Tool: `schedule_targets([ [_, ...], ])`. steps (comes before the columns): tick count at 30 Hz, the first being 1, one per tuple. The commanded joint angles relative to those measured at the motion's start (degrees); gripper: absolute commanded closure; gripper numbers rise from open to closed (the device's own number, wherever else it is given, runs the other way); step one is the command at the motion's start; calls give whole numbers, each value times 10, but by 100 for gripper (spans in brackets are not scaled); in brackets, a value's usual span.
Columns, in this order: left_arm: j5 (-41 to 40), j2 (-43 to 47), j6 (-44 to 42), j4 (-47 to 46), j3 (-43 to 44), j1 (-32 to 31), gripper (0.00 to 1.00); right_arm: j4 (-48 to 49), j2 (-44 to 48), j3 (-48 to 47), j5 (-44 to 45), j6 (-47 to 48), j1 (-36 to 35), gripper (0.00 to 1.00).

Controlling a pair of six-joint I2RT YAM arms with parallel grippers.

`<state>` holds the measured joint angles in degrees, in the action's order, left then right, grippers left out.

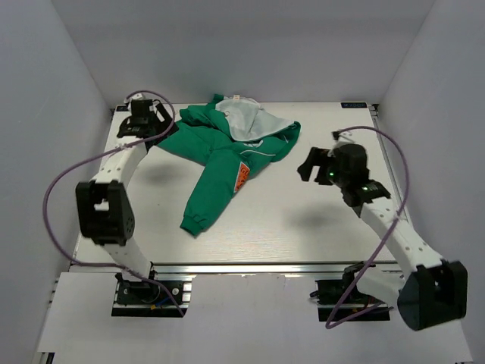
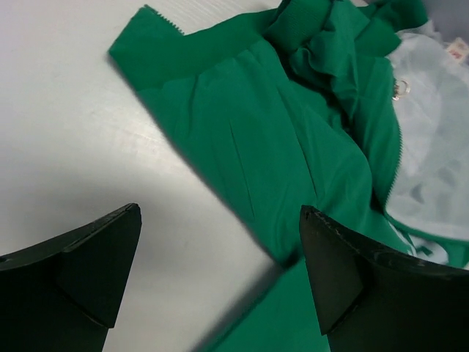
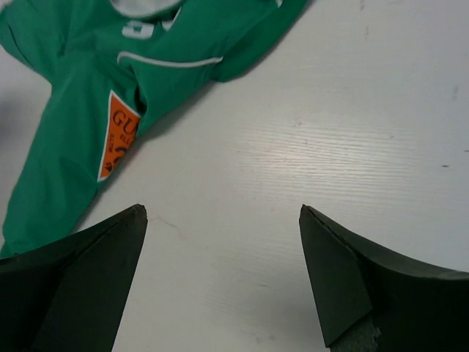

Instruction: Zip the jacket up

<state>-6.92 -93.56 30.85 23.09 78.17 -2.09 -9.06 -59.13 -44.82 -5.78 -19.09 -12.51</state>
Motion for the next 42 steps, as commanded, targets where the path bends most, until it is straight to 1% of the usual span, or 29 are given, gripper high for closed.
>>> schedule_targets([
  [1, 17, -103, -9, -16, 71, 1, 2, 1, -61, -54, 108, -16, -98, 11],
  [3, 23, -157, -9, -5, 133, 0, 2, 8, -126, -84, 151, -52, -123, 11],
  [4, 35, -208, -11, -3, 153, 0, 2, 14, -147, -97, 156, -66, -138, 10],
  [7, 49, -274, -10, 22, 231, 0, 2, 27, -240, -155, 169, -90, -172, 11],
  [9, 58, -315, -9, 19, 248, 0, 2, 23, -314, -195, 170, -79, -200, 11],
  [10, 58, -324, -9, 13, 252, 0, 2, 14, -337, -240, 178, -75, -209, 11],
  [11, 64, -339, -9, 9, 253, 0, 2, 2, -384, -259, 206, -74, -217, 11],
  [13, 67, -352, -10, 3, 255, 0, 2, -21, -426, -322, 226, -81, -231, 11],
  [14, 68, -360, -10, -6, 254, 0, 7, -44, -462, -339, 229, -97, -234, 11],
  [16, 68, -365, -9, -15, 242, 0, 21, -55, -493, -365, 238, -105, -236, 11],
  [17, 92, -366, -9, -24, 237, 0, 34, -51, -518, -379, 240, -107, -237, 11],
  [18, 97, -366, -9, -28, 232, 1, 64, -52, -530, -387, 241, -110, -240, 11],
  [19, 102, -363, -7, -30, 226, 0, 79, -51, -541, -394, 240, -111, -242, 11],
  [21, 106, -347, -3, -35, 206, 0, 100, -43, -570, -415, 250, -111, -248, 14],
  [23, 109, -327, -2, -50, 171, 0, 100, -47, -601, -447, 249, -113, -249, 18],
  [24, 110, -297, 0, -57, 154, 0, 100, -53, -610, -457, 243, -113, -250, 32],
  [25, 110, -280, 1, -64, 136, 0, 100, -54, -617, -463, 226, -108, -250, 39],
  [26, 108, -262, 2, -75, 98, 0, 100, -53, -616, -456, 220, -107, -250, 52],
  [27, 103, -242, 5, -79, 75, 0, 100, -41, -611, -446, 217, -105, -250, 77],
  [29, 95, -176, 10, -106, 23, 1, 100, -26, -575, -416, 231, -100, -249, 98],
  [30, 90, -154, 20, -111, -29, 0, 100, -18, -558, -387, 242, -92, -248, 100],
  [31, 88, -109, 26, -115, -55, 1, 100, -16, -523, -378, 275, -83, -247, 100],
  [34, 63, -37, 70, -97, -144, -12, 100, -21, -443, -340, 311, -36, -231, 100],
  [35, 12, 18, 82, -69, -166, -39, 100, -25, -422, -333, 307, -11, -222, 100],
  [37, -55, 77, 118, -36, -225, -82, 100, -57, -376, -338, 269, 8, -178, 100],
  [38, -110, 133, 146, 0, -242, -131, 100, -107, -366, -346, 264, 11, -159, 100],
  [40, -117, 182, 176, 34, -292, -175, 100, -144, -342, -359, 229, 28, -92, 100],
  [41, -114, 205, 192, 51, -314, -213, 100, -181, -341, -364, 215, 36, -68, 99],
  [42, -96, 250, 218, 58, -335, -230, 100, -203, -342, -370, 213, 32, -25, 95],
])
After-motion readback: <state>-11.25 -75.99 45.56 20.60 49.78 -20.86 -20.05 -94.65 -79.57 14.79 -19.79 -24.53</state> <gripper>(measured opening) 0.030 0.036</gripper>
